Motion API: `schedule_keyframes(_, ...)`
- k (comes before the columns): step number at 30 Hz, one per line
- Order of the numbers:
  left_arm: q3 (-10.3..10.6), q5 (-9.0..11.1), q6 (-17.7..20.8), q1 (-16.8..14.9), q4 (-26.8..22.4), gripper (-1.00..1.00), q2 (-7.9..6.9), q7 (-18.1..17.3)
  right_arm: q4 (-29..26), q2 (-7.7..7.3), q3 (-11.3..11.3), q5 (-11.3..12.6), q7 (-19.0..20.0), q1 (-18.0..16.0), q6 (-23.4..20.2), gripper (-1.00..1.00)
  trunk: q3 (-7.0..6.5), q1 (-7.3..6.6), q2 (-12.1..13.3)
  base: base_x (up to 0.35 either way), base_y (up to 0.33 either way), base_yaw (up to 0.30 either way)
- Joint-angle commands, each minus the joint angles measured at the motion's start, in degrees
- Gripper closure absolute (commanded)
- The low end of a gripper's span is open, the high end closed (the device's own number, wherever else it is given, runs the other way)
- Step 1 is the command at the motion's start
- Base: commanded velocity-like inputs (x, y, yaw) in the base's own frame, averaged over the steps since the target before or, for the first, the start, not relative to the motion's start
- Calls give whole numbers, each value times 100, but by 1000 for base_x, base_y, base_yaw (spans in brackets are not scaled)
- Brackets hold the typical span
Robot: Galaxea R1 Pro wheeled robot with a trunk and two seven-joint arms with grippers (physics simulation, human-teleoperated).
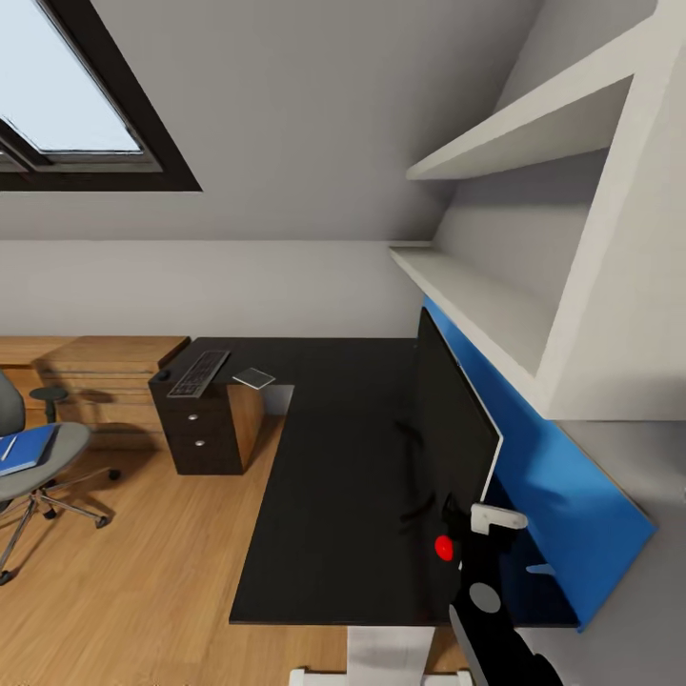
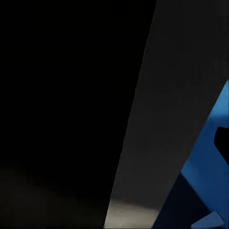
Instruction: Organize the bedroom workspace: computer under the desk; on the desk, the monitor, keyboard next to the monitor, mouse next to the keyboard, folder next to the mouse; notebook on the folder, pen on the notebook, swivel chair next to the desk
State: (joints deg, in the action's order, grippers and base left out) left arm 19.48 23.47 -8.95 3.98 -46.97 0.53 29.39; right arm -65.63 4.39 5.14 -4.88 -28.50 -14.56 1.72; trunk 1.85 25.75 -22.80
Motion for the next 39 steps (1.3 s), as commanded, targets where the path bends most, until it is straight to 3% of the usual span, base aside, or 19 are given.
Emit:
schedule_keyframes(1, 20, 61, -37, -2, -6, -100, -6, 23, 8, 0, 5, -39, -33, -5, -3, -100, 12, 3, -12, -127, 0, 0)
schedule_keyframes(25, 12, 67, -36, -2, -6, -100, -9, 23, 15, 4, 49, -30, -21, -5, 48, -100, 12, 3, -12, -310, 7, 0)
schedule_keyframes(39, 11, 78, -25, -2, -6, -100, -16, 6, 196, 29, 159, -30, -24, -4, 48, -100, 12, 3, -12, -194, 282, 0)
